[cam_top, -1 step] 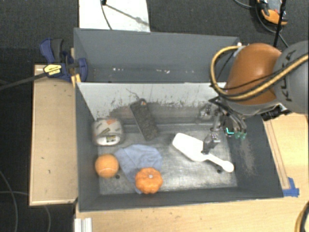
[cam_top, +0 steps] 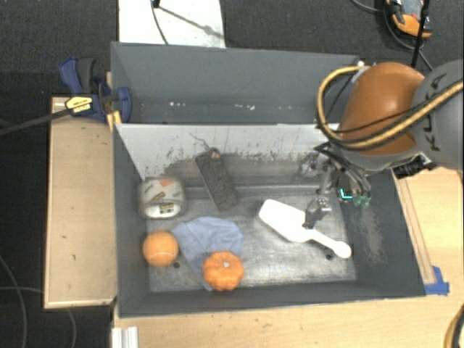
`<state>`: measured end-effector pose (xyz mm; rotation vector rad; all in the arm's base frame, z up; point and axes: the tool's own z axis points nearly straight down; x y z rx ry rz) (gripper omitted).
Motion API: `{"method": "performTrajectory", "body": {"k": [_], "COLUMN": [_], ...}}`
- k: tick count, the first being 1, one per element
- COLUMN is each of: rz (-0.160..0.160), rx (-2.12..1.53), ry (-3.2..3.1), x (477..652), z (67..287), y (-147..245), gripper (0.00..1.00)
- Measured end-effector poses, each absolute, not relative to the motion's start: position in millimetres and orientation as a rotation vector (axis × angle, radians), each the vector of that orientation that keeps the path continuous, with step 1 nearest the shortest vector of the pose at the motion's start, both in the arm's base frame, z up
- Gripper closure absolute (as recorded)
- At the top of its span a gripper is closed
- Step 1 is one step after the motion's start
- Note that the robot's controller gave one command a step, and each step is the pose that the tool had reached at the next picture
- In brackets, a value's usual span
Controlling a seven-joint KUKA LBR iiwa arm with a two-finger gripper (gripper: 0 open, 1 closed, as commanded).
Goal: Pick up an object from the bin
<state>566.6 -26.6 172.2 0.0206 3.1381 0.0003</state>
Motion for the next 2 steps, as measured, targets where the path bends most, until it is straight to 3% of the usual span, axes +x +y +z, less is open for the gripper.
{"method": "performTrajectory", "body": {"k": [1, 2], "rz": [0.002, 0.002], "rx": [0.157, 0.156], "ry": [3.129, 3.129], "x": [582.4, 582.4], "z": [73.6, 73.6], "y": [-17.7, -17.7], "gripper": [1.0, 1.0]}}
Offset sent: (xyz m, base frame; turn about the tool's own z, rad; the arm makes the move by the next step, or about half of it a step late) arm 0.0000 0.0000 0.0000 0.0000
